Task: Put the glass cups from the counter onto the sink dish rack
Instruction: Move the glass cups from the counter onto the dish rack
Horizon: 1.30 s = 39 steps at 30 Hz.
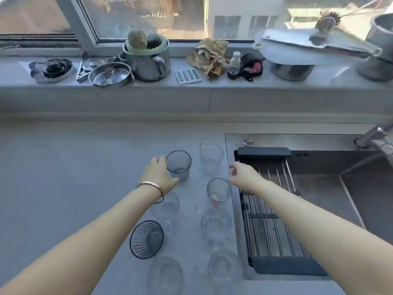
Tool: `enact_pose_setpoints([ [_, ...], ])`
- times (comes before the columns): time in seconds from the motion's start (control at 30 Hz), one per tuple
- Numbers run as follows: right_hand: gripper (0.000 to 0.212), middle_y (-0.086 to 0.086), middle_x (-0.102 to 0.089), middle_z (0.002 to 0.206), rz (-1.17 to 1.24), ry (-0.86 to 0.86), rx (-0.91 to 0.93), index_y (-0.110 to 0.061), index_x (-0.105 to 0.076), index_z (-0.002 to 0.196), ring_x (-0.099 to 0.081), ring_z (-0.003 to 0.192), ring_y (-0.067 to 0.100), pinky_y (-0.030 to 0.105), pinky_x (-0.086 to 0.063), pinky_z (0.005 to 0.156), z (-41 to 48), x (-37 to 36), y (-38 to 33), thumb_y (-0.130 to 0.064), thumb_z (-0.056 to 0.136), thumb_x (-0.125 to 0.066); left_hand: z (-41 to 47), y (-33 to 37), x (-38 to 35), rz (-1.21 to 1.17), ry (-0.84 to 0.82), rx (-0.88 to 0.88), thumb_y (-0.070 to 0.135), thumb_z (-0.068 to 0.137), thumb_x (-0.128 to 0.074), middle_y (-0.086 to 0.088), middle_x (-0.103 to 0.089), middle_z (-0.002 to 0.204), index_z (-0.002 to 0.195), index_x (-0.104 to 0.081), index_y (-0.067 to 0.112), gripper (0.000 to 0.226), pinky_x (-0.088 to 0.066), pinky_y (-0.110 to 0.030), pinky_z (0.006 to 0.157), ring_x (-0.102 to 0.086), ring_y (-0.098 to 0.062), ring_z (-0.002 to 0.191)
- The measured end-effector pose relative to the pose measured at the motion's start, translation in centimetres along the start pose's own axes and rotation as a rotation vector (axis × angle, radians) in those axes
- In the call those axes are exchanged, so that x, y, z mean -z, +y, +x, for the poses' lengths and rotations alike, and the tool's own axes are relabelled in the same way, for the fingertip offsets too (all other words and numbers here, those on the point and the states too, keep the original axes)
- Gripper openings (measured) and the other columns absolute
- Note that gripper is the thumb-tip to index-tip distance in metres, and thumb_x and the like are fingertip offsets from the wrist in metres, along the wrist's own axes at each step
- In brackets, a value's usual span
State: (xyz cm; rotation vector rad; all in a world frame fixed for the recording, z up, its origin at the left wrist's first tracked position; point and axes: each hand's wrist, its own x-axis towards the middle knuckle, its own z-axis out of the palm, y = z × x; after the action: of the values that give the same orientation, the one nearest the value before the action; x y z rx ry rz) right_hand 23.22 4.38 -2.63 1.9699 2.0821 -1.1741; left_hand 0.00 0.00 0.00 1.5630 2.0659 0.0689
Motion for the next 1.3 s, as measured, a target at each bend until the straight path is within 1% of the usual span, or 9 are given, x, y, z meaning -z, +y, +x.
enact_pose_setpoints([
  [0.1,0.065,0.009,-0.05,0.132,0.158,0.088,-0.005,-0.01,-0.033,0.138,-0.05,0.118,0.023,0.034,-0.043,0.093,2.3,-0.1,-0.7,-0.022,0.083,-0.065,2.0,-0.2,-1.0,-0.08,-0.061,0.045,0.032,0.077,-0.07,-0.012,-0.021,0.151,0.146,-0.014,0.011,0.092,-0.039,-0.04,0.106,-0.038,-0.031,0.133],
  [0.27,0.094,0.001,-0.046,0.135,0.42,0.073,0.023,-0.019,-0.033,0.137,-0.044,0.124,0.017,0.029,-0.037,0.101,6.0,-1.7,-1.0,-0.02,0.059,-0.087,4.2,-0.5,-2.9,-0.216,-0.031,0.034,0.032,0.071,-0.075,-0.008,-0.033,0.147,0.146,-0.013,0.019,0.098,-0.042,-0.041,0.104,-0.041,-0.027,0.132],
  [0.43,0.089,-0.003,-0.051,0.134,0.521,0.141,0.079,-0.019,-0.042,0.132,-0.045,0.119,0.007,0.018,-0.032,0.094,7.8,-3.3,-0.6,-0.016,0.056,-0.088,4.7,-0.4,-3.2,-0.294,0.052,0.061,0.032,0.064,-0.08,0.002,-0.05,0.132,0.136,-0.032,0.024,0.087,-0.049,-0.036,0.095,-0.053,-0.021,0.117],
  [0.6,0.074,0.001,-0.053,0.124,0.539,0.22,0.115,-0.019,-0.048,0.122,-0.049,0.118,0.013,0.022,-0.035,0.093,6.3,-1.8,1.6,-0.015,0.059,-0.084,3.3,2.6,-2.0,-0.404,0.238,0.061,0.024,0.06,-0.085,0.002,-0.054,0.111,0.128,-0.042,0.019,0.081,-0.044,-0.029,0.089,-0.056,-0.022,0.11],
  [0.8,0.074,-0.002,-0.045,0.114,0.478,0.261,0.116,-0.018,-0.038,0.13,-0.045,0.105,0.012,0.023,-0.034,0.087,0.2,5.2,8.5,-0.012,0.068,-0.078,0.2,12.2,0.0,-0.466,0.374,-0.184,0.025,0.057,-0.087,0.004,-0.051,0.106,0.126,-0.042,0.016,0.083,-0.04,-0.022,0.085,-0.052,-0.011,0.096],
  [0.9,0.066,0.0,-0.045,0.115,0.468,0.25,-0.016,-0.021,-0.028,0.118,-0.047,0.103,0.016,0.025,-0.035,0.082,-2.4,7.6,13.0,-0.015,0.072,-0.075,-1.2,17.0,-1.8,-0.461,0.339,-0.289,0.025,0.057,-0.087,0.007,-0.049,0.105,0.125,-0.042,0.015,0.082,-0.045,-0.024,0.087,-0.052,-0.011,0.096],
  [1.03,0.061,0.0,-0.049,0.116,0.322,0.195,-0.115,-0.021,-0.037,0.115,-0.049,0.102,0.017,0.026,-0.035,0.081,-4.2,10.0,17.7,-0.026,0.07,-0.077,-2.6,20.9,-6.1,-0.399,0.19,-0.3,0.026,0.061,-0.085,0.009,-0.046,0.104,0.128,-0.041,0.016,0.081,-0.041,-0.019,0.084,-0.048,-0.008,0.098],
  [1.13,0.063,0.001,-0.047,0.124,0.198,0.153,-0.069,-0.022,-0.045,0.125,-0.045,0.103,0.012,0.024,-0.034,0.087,-4.2,10.8,19.3,-0.028,0.07,-0.076,-3.3,21.8,-8.9,-0.372,0.086,-0.254,0.028,0.062,-0.084,0.003,-0.053,0.113,0.131,-0.04,0.018,0.082,-0.047,-0.027,0.092,-0.052,-0.012,0.105],
  [1.3,0.068,0.005,-0.051,0.126,0.032,0.209,0.052,-0.019,-0.043,0.123,-0.047,0.116,0.024,0.034,-0.041,0.095,-1.0,10.3,18.7,-0.034,0.066,-0.076,-3.4,21.6,-10.5,-0.291,0.034,-0.19,0.03,0.063,-0.082,0.0,-0.055,0.122,0.131,-0.039,0.019,0.081,-0.051,-0.032,0.092,-0.054,-0.016,0.11],
])
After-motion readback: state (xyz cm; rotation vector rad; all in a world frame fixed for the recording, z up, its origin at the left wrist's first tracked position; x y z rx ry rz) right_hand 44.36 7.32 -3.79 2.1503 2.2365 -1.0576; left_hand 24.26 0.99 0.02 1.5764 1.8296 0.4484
